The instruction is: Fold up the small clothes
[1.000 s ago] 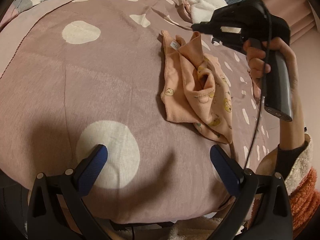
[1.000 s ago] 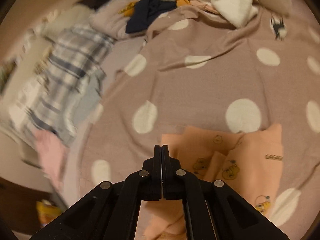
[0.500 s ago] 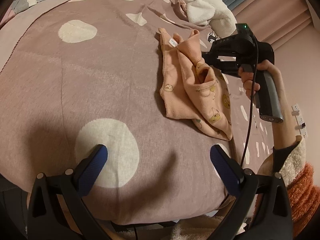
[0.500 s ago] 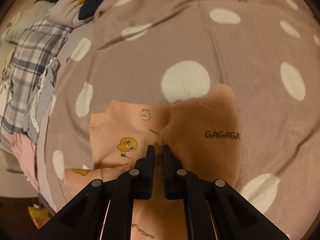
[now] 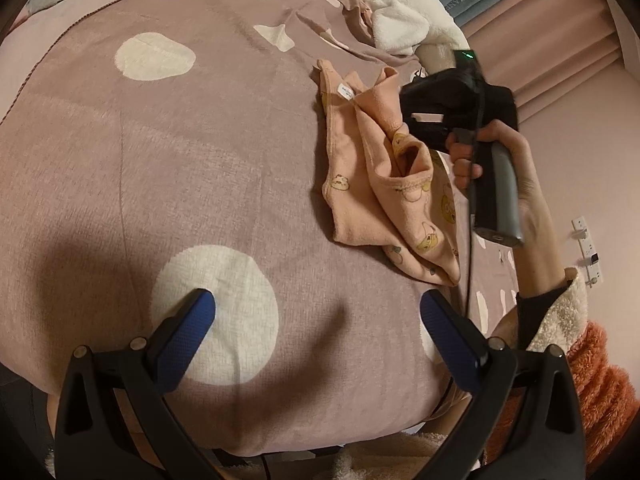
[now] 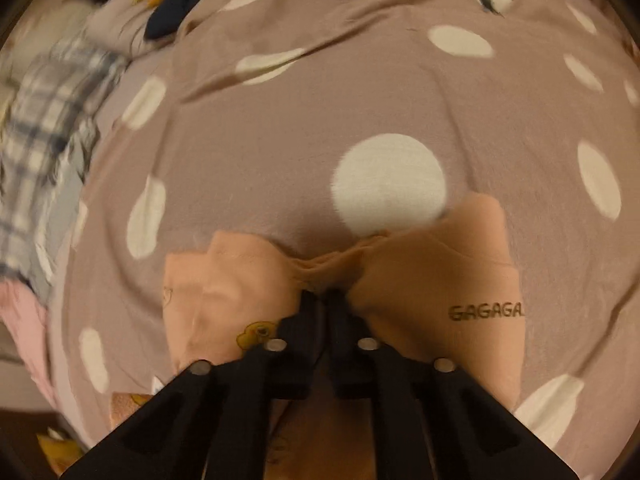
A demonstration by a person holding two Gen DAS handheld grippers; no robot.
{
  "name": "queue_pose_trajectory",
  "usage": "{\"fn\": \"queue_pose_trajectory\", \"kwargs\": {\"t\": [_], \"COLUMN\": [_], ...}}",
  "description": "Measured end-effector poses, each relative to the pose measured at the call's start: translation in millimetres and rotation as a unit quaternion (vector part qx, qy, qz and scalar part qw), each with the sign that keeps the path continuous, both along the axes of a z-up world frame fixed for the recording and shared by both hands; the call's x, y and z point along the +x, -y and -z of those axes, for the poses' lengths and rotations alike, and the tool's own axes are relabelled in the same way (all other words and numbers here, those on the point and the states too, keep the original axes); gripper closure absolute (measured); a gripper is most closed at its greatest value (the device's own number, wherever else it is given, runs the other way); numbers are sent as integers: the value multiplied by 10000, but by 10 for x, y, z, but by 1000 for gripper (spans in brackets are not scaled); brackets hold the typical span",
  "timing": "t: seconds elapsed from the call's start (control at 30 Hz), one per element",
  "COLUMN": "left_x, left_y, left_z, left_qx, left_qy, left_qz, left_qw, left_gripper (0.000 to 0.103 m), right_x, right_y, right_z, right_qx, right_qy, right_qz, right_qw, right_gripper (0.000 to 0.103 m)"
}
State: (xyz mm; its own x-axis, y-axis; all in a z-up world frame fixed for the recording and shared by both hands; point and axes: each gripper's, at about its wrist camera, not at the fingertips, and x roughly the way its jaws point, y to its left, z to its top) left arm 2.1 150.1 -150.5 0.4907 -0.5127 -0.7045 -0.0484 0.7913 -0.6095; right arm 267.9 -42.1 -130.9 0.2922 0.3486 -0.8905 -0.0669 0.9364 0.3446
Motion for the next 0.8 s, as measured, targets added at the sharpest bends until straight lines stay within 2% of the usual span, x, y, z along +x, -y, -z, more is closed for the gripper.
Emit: {"fn": "queue_pose_trajectory", "kwargs": {"t": [0.17, 0.23, 0.3, 0.5, 0.8], "left_x": [47, 44, 54, 54, 50], "left_y": [16, 19, 20, 45, 15], "left_z": [6, 5, 10, 6, 22], "left_qx": [70, 85, 95, 186, 46], "left_qy": [10, 41, 50, 55, 56], "left_qz": [-74, -56, -36, -57, -90], "left_qw": [9999, 9999, 9999, 9998, 9999], "left_gripper": [1, 1, 1, 1, 1], "right_x": [-82, -130, -155, -178, -167], "right_y": [252, 295, 233, 132, -130], "right_z": [-34, -78, -186, -465, -488], "right_qx": [927, 1496, 1790, 2081, 2362], "right_qy": [-73, -47, 74, 386, 364], "right_qz": [123, 114, 32, -146, -395], "right_qw": [9956, 9887, 9838, 9772, 9702], "right_gripper": [98, 98, 98, 98, 98]}}
